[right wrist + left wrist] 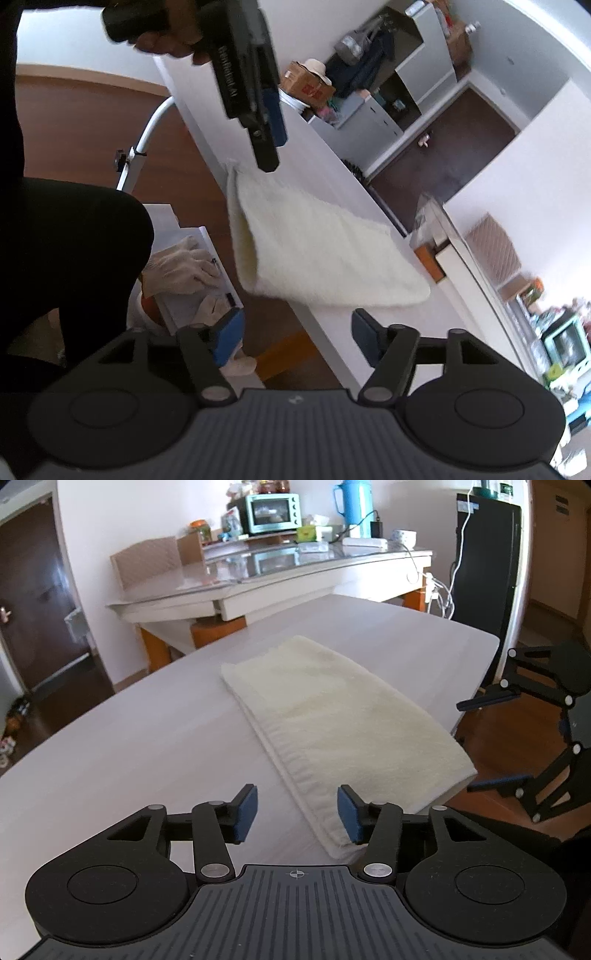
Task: Fold towel
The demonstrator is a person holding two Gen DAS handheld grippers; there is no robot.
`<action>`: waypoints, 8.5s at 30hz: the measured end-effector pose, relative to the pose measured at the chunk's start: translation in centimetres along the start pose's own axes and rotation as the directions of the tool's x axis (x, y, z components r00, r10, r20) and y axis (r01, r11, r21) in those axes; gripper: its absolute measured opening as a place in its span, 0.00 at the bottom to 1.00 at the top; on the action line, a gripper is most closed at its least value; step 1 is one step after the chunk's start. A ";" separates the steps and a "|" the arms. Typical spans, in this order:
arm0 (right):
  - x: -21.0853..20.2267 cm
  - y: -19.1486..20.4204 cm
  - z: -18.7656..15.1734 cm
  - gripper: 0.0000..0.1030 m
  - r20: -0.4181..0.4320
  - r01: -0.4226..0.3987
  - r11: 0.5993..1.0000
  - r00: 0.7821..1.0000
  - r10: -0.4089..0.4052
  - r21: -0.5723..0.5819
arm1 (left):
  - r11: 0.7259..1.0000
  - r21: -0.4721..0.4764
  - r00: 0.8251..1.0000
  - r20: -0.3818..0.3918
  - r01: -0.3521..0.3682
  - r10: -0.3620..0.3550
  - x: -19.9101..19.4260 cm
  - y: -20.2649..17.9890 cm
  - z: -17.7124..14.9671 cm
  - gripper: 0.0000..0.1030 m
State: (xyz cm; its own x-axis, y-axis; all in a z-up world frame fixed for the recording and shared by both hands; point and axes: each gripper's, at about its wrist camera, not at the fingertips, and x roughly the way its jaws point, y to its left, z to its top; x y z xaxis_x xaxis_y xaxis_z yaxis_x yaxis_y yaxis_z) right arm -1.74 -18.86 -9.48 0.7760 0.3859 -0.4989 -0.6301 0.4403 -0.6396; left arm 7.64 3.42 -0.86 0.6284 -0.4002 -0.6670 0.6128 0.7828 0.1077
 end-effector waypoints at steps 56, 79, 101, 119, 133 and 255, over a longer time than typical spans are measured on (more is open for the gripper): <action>-5.5 -5.1 2.0 0.11 0.106 -0.019 0.992 0.994 0.005 0.128 | 0.857 0.511 0.981 0.124 0.064 -0.147 -1.5 -6.4 1.0 0.09; 10.6 -19.7 1.7 0.10 0.027 -0.109 0.933 0.994 0.107 0.343 | 0.894 0.447 0.999 0.020 0.024 -0.037 10.2 1.0 11.5 0.09; 16.2 -21.7 -1.5 0.11 0.000 -0.157 0.878 0.984 0.176 0.453 | 0.936 0.349 0.998 -0.050 0.039 -0.023 15.7 3.6 11.2 0.12; 17.1 -21.6 -1.4 0.11 -0.016 -0.151 0.874 0.984 0.178 0.462 | 0.946 0.322 0.998 -0.054 0.034 -0.018 15.8 3.4 11.0 0.12; 13.2 -22.5 0.5 0.10 0.075 -0.155 0.878 0.988 0.135 0.453 | 0.945 0.327 1.000 0.003 0.018 -0.020 12.0 3.4 11.9 0.10; 9.6 -15.5 -1.6 0.27 -0.029 -0.023 0.658 0.997 0.069 0.753 | 0.965 -0.181 0.981 0.001 -0.189 0.192 8.0 0.9 4.6 0.70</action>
State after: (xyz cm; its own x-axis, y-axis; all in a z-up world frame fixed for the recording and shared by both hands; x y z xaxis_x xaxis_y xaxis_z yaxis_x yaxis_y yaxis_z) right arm 15.50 -23.22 -5.30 0.7313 0.3915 -0.5585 -0.4529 0.8910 0.0315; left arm 15.38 -1.29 -2.67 0.7351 -0.2427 -0.6331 0.3858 0.9175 0.0963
